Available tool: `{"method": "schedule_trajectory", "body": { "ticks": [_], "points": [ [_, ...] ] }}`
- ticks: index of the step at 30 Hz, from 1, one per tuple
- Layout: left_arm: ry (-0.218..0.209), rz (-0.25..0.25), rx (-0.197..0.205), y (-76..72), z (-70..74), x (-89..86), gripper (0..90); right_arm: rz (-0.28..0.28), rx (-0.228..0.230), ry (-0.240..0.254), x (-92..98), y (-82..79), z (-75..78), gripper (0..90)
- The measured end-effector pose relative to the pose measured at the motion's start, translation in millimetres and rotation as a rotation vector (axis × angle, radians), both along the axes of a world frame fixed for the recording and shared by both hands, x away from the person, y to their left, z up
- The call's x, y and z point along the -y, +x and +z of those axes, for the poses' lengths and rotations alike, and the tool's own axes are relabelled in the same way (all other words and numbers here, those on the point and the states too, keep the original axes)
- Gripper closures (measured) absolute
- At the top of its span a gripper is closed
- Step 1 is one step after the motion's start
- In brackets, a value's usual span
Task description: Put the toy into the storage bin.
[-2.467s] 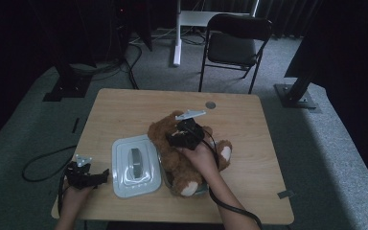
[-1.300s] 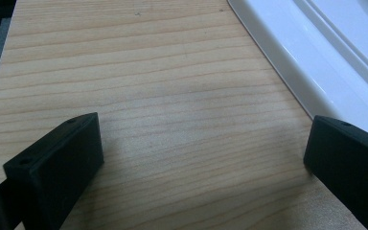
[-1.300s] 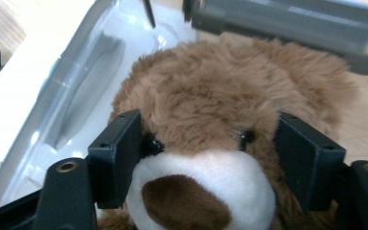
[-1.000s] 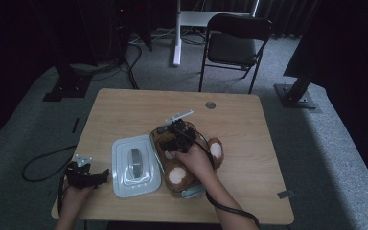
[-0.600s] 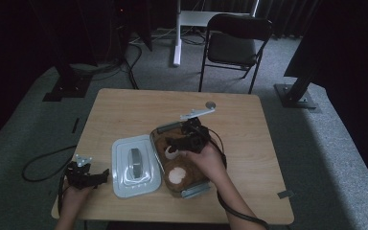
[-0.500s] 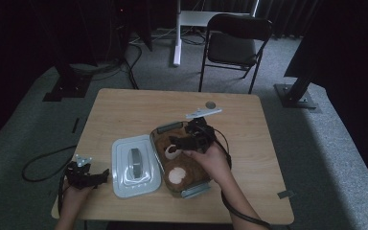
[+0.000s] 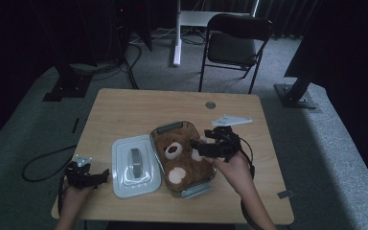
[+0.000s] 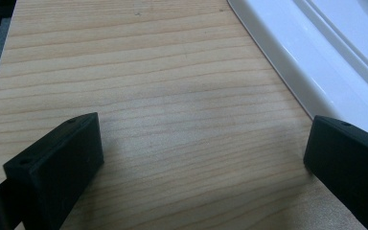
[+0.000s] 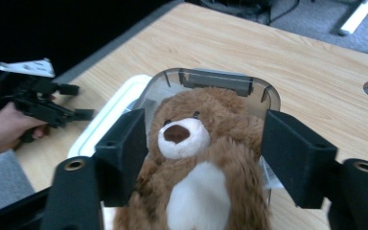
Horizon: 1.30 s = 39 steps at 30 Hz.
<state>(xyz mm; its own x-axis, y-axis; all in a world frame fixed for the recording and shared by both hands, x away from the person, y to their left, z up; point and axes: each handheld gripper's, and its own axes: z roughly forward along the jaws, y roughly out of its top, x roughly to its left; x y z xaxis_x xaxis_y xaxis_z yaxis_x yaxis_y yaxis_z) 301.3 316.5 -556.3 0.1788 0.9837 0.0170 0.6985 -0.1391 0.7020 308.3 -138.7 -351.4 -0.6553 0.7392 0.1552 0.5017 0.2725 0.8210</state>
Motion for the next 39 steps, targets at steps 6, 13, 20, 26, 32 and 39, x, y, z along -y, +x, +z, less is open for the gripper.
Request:
{"method": "schedule_trajectory", "body": {
  "ticks": [6,13,20,26,32,39],
  "points": [
    [0.002,-0.002,-0.001,0.0,0.1,-0.1,0.5,0.002,0.009,0.031,14.1,-12.4,-2.2,35.1],
    [0.002,-0.002,-0.002,-0.1,0.2,-0.2,0.5,-0.016,0.003,-0.008,29.9,-27.1,-18.8,38.4],
    [0.002,-0.001,-0.003,-0.1,0.2,-0.1,0.5,-0.001,-0.011,-0.064,30.1,-27.8,-33.3,50.5],
    [0.001,-0.001,-0.002,0.0,0.1,-0.1,0.5,0.029,-0.094,-0.086,21.8,-12.5,-56.0,52.0],
    [0.001,-0.001,-0.001,0.0,0.1,-0.1,0.5,0.053,-0.131,-0.113,9.1,0.9,-65.4,59.6],
    [0.001,-0.001,-0.001,0.0,0.1,-0.1,0.5,0.071,-0.143,-0.184,-1.1,11.6,-69.4,67.4]
  ]
}}
